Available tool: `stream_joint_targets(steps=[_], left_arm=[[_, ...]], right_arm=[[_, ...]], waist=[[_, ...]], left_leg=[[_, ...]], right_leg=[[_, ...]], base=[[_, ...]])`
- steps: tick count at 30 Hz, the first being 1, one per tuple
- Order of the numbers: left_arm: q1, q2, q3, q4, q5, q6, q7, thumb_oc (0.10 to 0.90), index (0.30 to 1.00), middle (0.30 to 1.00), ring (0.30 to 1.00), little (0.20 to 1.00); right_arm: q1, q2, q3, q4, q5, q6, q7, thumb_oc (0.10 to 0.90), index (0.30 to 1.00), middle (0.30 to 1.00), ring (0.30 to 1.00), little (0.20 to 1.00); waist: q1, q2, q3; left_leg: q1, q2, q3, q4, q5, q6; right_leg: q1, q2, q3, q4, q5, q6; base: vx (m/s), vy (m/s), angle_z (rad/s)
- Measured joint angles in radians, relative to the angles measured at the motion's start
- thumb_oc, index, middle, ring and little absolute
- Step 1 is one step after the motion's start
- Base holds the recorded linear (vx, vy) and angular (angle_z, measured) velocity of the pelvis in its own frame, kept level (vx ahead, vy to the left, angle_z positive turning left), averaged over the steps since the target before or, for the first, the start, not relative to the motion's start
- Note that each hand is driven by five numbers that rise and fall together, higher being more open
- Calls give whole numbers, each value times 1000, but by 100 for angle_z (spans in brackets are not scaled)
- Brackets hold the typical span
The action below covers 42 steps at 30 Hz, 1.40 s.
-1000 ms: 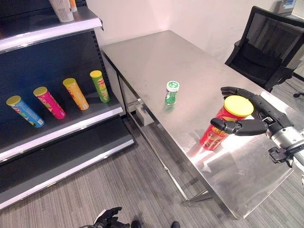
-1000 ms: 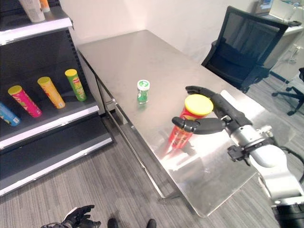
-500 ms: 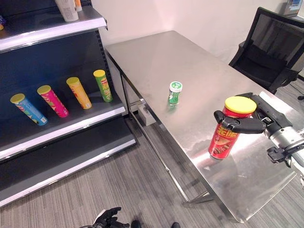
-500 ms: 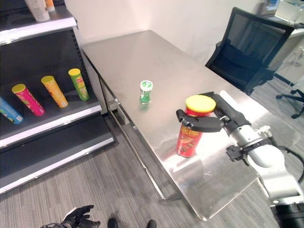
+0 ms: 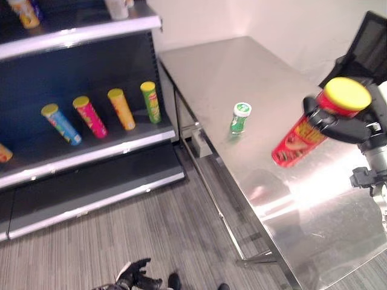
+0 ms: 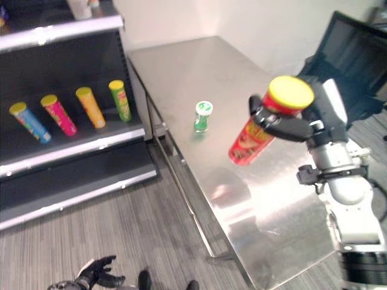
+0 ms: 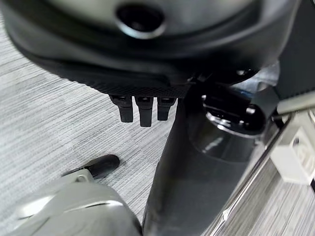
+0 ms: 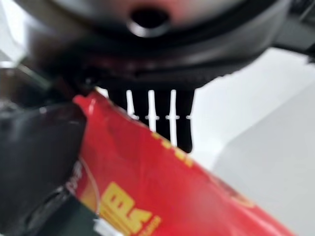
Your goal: Put the goods on the table back onto the shelves and tidy them up.
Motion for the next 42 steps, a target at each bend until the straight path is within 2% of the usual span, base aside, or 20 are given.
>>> stream_joint_targets(steps=[4, 6, 10, 13, 15, 17, 18, 19, 21, 25, 26, 27, 29, 30, 31, 32, 35, 36, 38, 42], left_arm=[[-38, -2, 12, -3, -36, -1, 5, 800, 900, 900, 900, 900], [-30, 4, 32, -3, -38, -1, 8, 800, 900, 900, 900, 900], [-9, -4, 24, 2, -37, 2, 16, 800, 900, 900, 900, 900], [7, -61, -15, 20, -38, 2, 16, 800, 900, 900, 900, 900], [-3, -71, -15, 33, -35, 0, 19, 800, 900, 900, 900, 900], [0, -72, -51, 21, -34, 0, 22, 800, 900, 900, 900, 900], [-13, -41, -41, 35, -35, 1, 28, 800, 900, 900, 900, 900], [-27, -19, -36, 49, -37, 1, 41, 800, 900, 900, 900, 900], [-51, 44, -48, 38, -23, 0, 50, 800, 900, 900, 900, 900], [12, 88, -50, -11, 5, 1, 47, 800, 900, 900, 900, 900], [15, 84, -50, -12, 4, 2, 47, 800, 900, 900, 900, 900], [12, 91, -46, -10, 4, 11, 54, 800, 900, 900, 900, 900], [13, 88, -38, -4, 4, 21, 59, 800, 900, 900, 900, 900], [24, 76, -32, -3, 4, 19, 55, 800, 900, 900, 900, 900], [26, 79, -33, -4, 4, 17, 58, 800, 900, 900, 900, 900], [23, 83, -30, 4, 4, 23, 67, 800, 900, 900, 900, 900], [26, 80, -22, 5, 5, 23, 67, 800, 900, 900, 900, 900], [28, 78, 0, 10, 5, 24, 66, 800, 900, 900, 900, 900], [42, 53, -12, 9, 5, 25, 62, 800, 900, 900, 900, 900], [73, 10, -49, -43, 11, 23, 56, 800, 900, 900, 900, 900]], right_arm=[[-37, 55, 21, -70, -3, -18, -36, 400, 300, 300, 300, 300], [-40, 88, 27, -117, -5, -18, -52, 400, 300, 300, 300, 300], [-39, 89, 27, -135, -18, -30, -77, 400, 300, 300, 300, 300], [-38, 68, 4, -126, -32, -29, -83, 400, 300, 300, 300, 300], [-8, 97, -18, -127, -50, -50, -113, 400, 300, 300, 300, 300], [-8, 89, -11, -125, -70, -46, -149, 400, 300, 300, 300, 300], [17, 148, -3, -128, -96, -52, -152, 400, 300, 300, 300, 300], [42, 172, 15, -128, -113, -47, -142, 400, 300, 300, 300, 300], [86, 200, 56, -139, -161, -32, -120, 400, 300, 300, 300, 300], [94, 227, 65, -172, -197, -18, -120, 400, 300, 300, 300, 300], [93, 228, 71, -169, -197, -17, -121, 400, 300, 300, 300, 300], [103, 222, 79, -167, -197, -14, -114, 400, 300, 300, 300, 300], [139, 205, 79, -164, -199, -1, -108, 400, 300, 300, 300, 300], [141, 201, 75, -153, -201, 19, -101, 400, 300, 300, 300, 300], [141, 203, 75, -149, -201, 19, -101, 400, 300, 300, 300, 300], [141, 203, 85, -149, -200, 19, -97, 400, 300, 300, 300, 300], [125, 195, 104, -143, -199, 14, -94, 400, 300, 300, 300, 300], [123, 191, 111, -143, -199, 14, -82, 400, 300, 300, 300, 300], [123, 184, 117, -139, -199, 14, -75, 400, 300, 300, 300, 300], [129, 169, 115, -119, -197, 24, -75, 400, 300, 300, 300, 300]], waist=[[33, -25, 54], [6, -29, 60], [-32, -7, 56], [-45, 78, 38], [-61, 90, 24], [-73, 124, 1], [-73, 38, 9], [-68, 17, 4], [-20, 20, 2], [-9, 0, -17], [-10, 11, -15], [-12, 24, -12], [-22, 32, -8], [-30, 50, -7], [-29, 58, -1], [-28, 66, 5], [-33, 44, 13], [-43, 38, 16], [-48, 14, 11], [-67, 62, 8]], left_leg=[[-34, 7, 41, 146, -20, -5], [-36, 78, 129, 295, -103, -33], [83, 272, 132, 174, -74, -148], [100, 308, 121, -30, 100, -140], [49, 330, 107, -19, -12, -165], [15, 352, 105, -35, 25, -180], [15, 246, 95, -12, 8, -182], [-14, 204, 79, 21, -28, -158], [-39, 163, 82, 54, -47, -89], [-3, 40, 116, 12, -58, -3], [13, 30, 116, -6, -57, 4], [13, 29, 111, -5, -62, 26], [29, 1, 84, -7, -68, 44], [55, -3, 85, -24, -67, 56], [84, 9, 83, -60, -58, 63], [94, 41, 71, -88, -47, 66], [94, 41, 47, -115, -43, 77], [89, 50, 33, -123, -37, 68], [100, 16, 16, -146, -31, 56], [83, 45, -34, -152, -16, 28]], right_leg=[[20, -35, -59, 0, 2, -53], [30, -50, -118, 2, 9, -64], [37, -65, -137, 17, 15, -55], [53, -121, -132, 21, 61, 38], [66, -199, -132, 26, 94, 104], [64, -266, -131, 39, 129, 165], [75, -364, -130, 31, 172, 154], [67, -408, -126, 35, 250, 96], [-5, -399, -63, 103, 301, 79], [-109, -560, -7, 249, 500, -10], [-138, -566, -3, 290, 432, 61], [-161, -528, 30, 322, 309, 135], [-148, -452, 41, 362, 291, 61], [-160, -456, 103, 398, 385, 106], [-196, -455, 101, 464, 318, 178], [-222, -375, 87, 499, 120, 169], [-269, -193, 103, 471, -16, 119], [-278, -96, 122, 417, -41, 83], [-253, -62, 119, 309, -42, -12], [-153, 23, 123, 103, 27, 0]], base=[[-57, 64, 39], [-26, 192, 46], [19, 237, 36], [63, 521, 42], [-39, 577, 56], [20, 487, 52], [34, 335, 36], [69, 683, 40], [43, 735, 34], [-57, 446, 11], [-11, 466, -8], [33, 406, 17], [41, 339, 46], [21, 193, 26], [13, 146, 8], [46, 78, 14], [64, 55, 24], [77, 11, 39], [78, -30, 30], [151, -38, 31]])
